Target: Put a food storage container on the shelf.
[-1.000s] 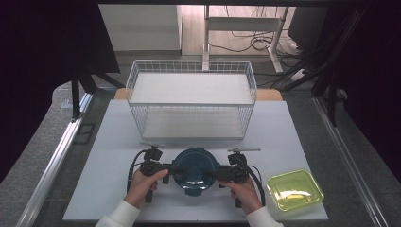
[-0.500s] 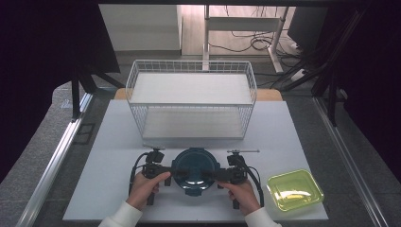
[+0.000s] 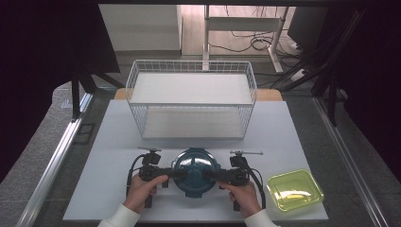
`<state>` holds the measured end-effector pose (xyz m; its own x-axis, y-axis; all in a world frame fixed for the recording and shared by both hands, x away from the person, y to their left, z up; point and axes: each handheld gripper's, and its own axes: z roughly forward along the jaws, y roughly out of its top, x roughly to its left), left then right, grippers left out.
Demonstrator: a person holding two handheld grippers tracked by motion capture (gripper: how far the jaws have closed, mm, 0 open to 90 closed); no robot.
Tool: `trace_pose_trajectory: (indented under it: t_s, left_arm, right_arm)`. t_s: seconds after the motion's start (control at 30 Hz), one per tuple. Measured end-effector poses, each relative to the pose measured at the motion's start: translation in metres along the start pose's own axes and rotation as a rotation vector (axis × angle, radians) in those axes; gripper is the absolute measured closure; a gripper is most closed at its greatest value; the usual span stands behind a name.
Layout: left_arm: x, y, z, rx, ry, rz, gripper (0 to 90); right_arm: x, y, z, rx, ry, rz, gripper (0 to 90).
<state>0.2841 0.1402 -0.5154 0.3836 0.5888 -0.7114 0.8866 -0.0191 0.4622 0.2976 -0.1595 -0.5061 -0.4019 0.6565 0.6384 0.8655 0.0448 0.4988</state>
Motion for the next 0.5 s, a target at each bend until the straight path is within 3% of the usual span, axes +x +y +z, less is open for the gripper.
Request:
trace_pose_trajectory:
  t_s: [0.1, 0.3, 0.4, 0.5]
  left_arm:
    - [-0.003, -0.005, -0.002, -0.033, 0.001, 0.001, 31.0]
    - [-0.012, -0.01, -0.006, -0.053, 0.023, 0.03, 33.8]
    - [-0.014, -0.012, -0.005, -0.076, 0.034, 0.01, 34.1]
    - [-0.016, -0.014, -0.007, -0.083, 0.033, 0.019, 34.8]
  right_arm:
    - [0.002, -0.006, -0.003, -0.034, -0.004, -0.012, 25.4]
    - [0.006, -0.011, -0.01, -0.039, -0.004, -0.041, 27.2]
    - [0.009, -0.013, -0.011, -0.047, -0.018, -0.05, 27.3]
    - [0.01, -0.014, -0.012, -0.049, -0.017, -0.062, 27.5]
